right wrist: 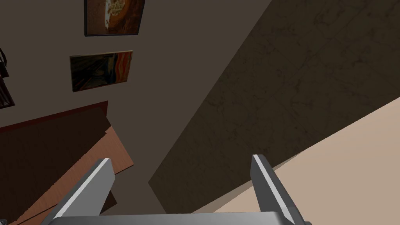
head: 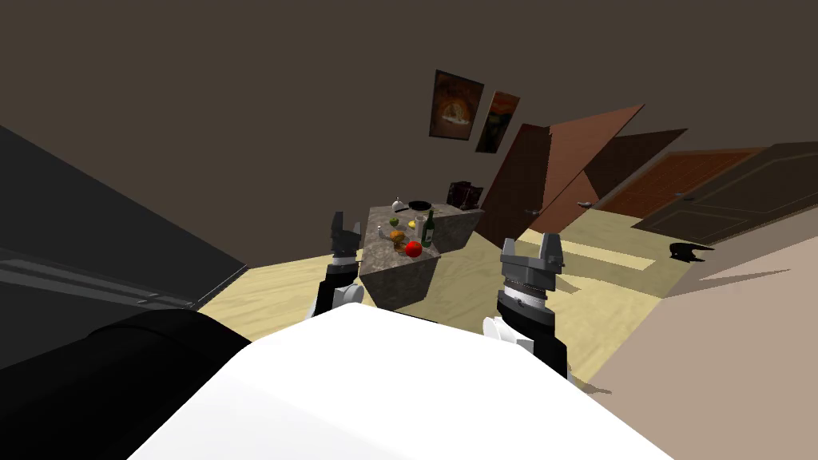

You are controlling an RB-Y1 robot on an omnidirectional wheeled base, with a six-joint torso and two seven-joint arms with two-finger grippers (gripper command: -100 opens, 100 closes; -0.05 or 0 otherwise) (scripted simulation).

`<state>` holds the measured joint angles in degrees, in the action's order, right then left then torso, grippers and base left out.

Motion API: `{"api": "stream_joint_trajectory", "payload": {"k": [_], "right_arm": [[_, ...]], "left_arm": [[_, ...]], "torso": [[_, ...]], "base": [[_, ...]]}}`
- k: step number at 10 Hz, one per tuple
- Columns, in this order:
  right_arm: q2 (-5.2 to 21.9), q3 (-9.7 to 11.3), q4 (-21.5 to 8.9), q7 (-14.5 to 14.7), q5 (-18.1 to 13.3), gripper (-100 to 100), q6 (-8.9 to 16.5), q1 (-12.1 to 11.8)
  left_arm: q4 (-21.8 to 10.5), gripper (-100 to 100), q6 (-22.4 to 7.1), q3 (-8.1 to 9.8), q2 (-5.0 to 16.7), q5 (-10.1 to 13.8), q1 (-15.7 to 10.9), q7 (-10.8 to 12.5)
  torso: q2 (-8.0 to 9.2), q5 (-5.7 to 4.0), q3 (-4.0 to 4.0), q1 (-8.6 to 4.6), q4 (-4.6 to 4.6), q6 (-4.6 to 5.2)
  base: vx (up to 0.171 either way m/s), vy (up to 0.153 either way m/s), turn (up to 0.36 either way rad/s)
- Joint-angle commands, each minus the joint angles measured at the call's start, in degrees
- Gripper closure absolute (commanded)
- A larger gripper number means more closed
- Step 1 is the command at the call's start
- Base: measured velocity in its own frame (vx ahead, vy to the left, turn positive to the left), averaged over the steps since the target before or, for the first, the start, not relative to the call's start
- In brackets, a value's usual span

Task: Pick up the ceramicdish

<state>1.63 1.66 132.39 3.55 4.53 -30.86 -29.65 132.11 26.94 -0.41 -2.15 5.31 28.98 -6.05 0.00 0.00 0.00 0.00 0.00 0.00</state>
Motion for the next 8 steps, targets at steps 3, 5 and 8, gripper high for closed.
{"api": "stream_joint_trajectory", "payload": {"k": [3,5,8], "right_arm": [[0.0,0.0,0.0,0.0,0.0,0,0.0,0.0],[0.0,0.0,0.0,0.0,0.0,0,0.0,0.0],[0.0,0.0,0.0,0.0,0.0,0,0.0,0.01]], "left_arm": [[-0.42,-100,-1.68,0.88,5.33,-0.1,-0.43,-0.11],[-0.78,-100,-3.44,1.84,8.06,-0.2,-0.93,-0.25],[-1.39,-100,-6.95,3.81,11.15,-0.42,-2.03,-0.57]], "torso": [[0.03,0.01,0.01,0.07,0.0,0.01],[0.08,0.03,0.04,0.15,0.02,0.01],[0.11,0.04,0.06,0.19,0.02,0.01]], "base": [[-0.009,0.016,-0.068],[-0.022,0.038,-0.095],[-0.033,0.042,-0.136]]}}
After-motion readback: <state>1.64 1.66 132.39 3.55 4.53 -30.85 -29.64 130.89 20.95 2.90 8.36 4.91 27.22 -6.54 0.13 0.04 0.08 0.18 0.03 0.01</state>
